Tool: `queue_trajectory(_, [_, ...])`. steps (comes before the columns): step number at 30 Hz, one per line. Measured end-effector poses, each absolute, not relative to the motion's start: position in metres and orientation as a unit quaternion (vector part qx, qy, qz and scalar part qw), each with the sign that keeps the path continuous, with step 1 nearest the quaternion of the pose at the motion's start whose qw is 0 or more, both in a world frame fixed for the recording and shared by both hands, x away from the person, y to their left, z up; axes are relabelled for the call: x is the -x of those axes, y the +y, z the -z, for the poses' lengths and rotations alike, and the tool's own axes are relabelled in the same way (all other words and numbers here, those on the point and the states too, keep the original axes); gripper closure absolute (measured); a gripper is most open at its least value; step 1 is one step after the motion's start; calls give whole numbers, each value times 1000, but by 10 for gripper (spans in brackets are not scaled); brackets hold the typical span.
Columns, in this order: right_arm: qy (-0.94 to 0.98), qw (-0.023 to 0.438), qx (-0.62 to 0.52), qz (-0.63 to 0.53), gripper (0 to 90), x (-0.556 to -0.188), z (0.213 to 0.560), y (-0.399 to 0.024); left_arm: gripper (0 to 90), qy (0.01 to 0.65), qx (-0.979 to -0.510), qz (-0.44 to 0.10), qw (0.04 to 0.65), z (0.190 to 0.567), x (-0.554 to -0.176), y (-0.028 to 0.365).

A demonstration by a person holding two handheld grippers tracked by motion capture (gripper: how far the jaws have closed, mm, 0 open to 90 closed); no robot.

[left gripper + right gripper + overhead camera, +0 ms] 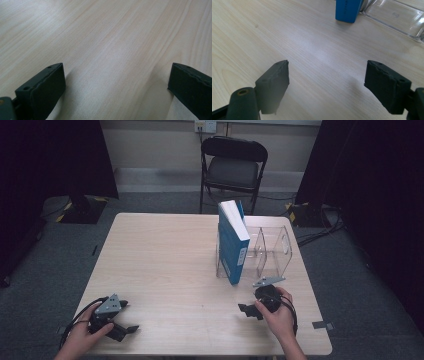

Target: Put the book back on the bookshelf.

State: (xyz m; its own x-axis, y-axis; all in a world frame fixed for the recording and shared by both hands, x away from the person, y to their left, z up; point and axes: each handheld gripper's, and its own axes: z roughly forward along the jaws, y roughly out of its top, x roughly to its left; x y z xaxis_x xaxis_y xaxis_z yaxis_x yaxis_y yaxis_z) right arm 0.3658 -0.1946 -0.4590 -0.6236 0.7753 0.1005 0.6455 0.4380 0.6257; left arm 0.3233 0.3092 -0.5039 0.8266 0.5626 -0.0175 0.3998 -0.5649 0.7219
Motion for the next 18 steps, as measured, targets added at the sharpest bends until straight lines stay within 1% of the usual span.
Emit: queue_trajectory(18, [847,110,-418,-309,191,-362,479,-210,7,274,-878,-108,377,504,-323,309])
